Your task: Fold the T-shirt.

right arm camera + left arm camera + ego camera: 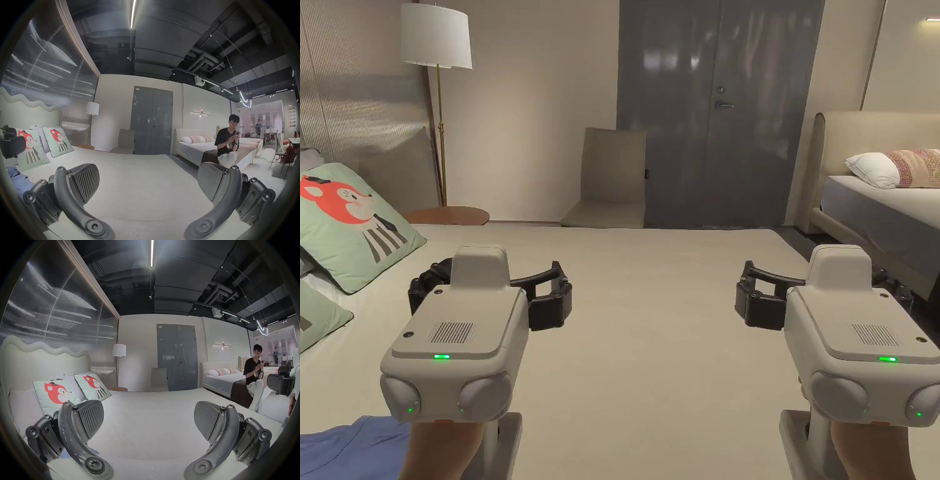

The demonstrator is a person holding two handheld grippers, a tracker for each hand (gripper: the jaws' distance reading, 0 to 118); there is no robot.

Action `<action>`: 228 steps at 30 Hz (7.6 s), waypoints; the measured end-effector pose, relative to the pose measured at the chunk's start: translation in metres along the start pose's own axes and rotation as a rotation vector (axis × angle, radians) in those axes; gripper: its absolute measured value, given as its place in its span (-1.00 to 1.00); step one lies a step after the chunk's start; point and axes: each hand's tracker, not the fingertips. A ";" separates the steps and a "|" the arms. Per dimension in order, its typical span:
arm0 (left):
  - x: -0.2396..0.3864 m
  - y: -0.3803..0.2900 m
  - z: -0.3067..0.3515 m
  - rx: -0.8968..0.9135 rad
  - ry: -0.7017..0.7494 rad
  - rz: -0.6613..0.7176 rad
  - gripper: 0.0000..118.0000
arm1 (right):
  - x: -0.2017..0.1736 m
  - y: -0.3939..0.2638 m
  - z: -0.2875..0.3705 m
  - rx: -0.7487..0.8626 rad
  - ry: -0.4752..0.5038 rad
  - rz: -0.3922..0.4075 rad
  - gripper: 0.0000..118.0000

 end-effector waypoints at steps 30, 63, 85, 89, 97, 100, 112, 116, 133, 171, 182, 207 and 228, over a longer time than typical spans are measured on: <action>0.000 -0.002 0.002 0.002 0.004 0.005 0.88 | -0.001 -0.001 0.001 0.005 0.002 -0.003 1.00; 0.001 -0.001 0.007 0.010 0.005 0.002 0.88 | -0.001 -0.001 0.005 0.012 0.002 0.005 1.00; 0.002 -0.002 0.008 0.014 0.007 0.001 0.88 | 0.000 -0.002 0.007 0.018 -0.005 0.006 1.00; 0.004 -0.003 0.008 0.014 0.009 -0.013 0.88 | 0.000 -0.001 0.008 0.016 -0.006 0.002 1.00; 0.006 -0.001 0.012 0.021 0.021 -0.009 -0.21 | -0.004 -0.001 0.016 0.054 -0.012 0.051 -0.53; 0.010 0.000 0.011 0.017 0.042 -0.027 -0.99 | -0.005 0.001 0.015 0.049 -0.051 0.059 -0.98; -0.036 0.012 0.033 0.031 0.123 -0.025 -1.00 | -0.042 0.006 0.006 0.051 0.105 0.023 -0.99; -0.093 0.018 0.057 0.037 0.276 -0.037 -0.99 | -0.101 0.009 0.002 0.059 0.252 -0.002 -1.00; -0.181 -0.054 0.048 -0.351 0.382 0.000 -0.99 | -0.195 -0.035 -0.023 -0.060 0.428 0.007 -0.99; -0.155 -0.021 -0.019 -0.502 0.205 0.312 -0.90 | -0.109 -0.068 -0.047 -0.176 0.274 -0.023 -0.99; 0.023 0.050 -0.036 -0.276 -0.303 0.248 -0.90 | 0.007 -0.046 -0.016 -0.104 0.068 -0.052 -0.99; 0.153 -0.184 -0.019 -0.932 -0.563 0.152 0.24 | 0.071 -0.078 0.007 -0.185 -0.058 -0.052 -0.99; -0.102 0.000 0.062 -0.178 0.146 0.053 -1.00 | 0.018 -0.059 0.002 -0.111 0.054 -0.079 -0.99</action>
